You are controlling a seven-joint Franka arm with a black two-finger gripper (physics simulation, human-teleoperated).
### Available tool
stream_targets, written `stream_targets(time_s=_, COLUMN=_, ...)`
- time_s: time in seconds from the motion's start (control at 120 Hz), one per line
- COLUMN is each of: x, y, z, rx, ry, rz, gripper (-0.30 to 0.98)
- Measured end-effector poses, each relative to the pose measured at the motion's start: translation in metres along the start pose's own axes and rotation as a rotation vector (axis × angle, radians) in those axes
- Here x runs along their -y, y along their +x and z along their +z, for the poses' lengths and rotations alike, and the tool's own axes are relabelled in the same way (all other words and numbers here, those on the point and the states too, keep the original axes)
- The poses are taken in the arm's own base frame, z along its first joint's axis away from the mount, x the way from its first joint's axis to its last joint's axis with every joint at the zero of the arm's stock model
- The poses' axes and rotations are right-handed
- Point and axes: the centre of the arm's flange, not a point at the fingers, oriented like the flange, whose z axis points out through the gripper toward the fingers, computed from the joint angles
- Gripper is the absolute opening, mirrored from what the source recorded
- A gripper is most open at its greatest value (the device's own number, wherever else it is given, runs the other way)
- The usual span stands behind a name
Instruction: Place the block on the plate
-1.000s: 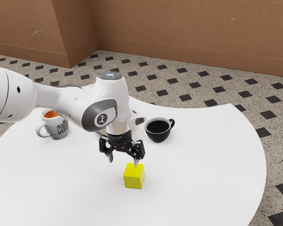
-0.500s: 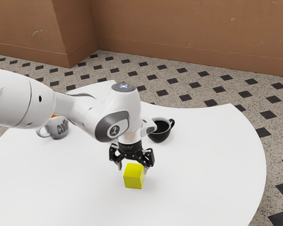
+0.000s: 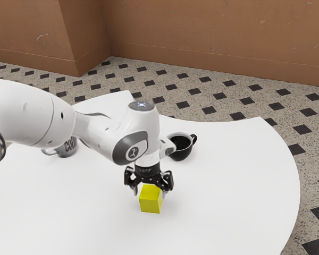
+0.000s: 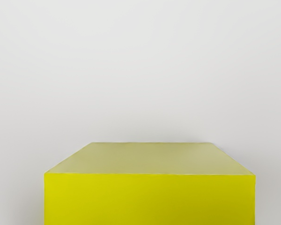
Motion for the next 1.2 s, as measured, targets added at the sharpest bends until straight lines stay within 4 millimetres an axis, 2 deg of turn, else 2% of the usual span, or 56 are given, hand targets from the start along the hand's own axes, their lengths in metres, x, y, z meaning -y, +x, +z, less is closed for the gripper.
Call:
stream_targets(time_s=0.2, x=0.0, y=0.01, z=0.019, rx=0.012, ry=-0.008, rz=-0.011, gripper=0.66)
stream_targets(time_s=0.417, x=-0.004, y=0.01, z=0.017, rx=0.005, ry=-0.022, rz=0.01, gripper=0.46)
stream_targets(time_s=0.592, x=-0.004, y=0.011, z=0.015, rx=-0.001, ry=-0.025, rz=0.023, gripper=0.41)
stream_targets(time_s=1.2, x=-0.008, y=0.009, z=-0.026, rx=-0.037, ry=-0.046, rz=0.073, gripper=0.4)
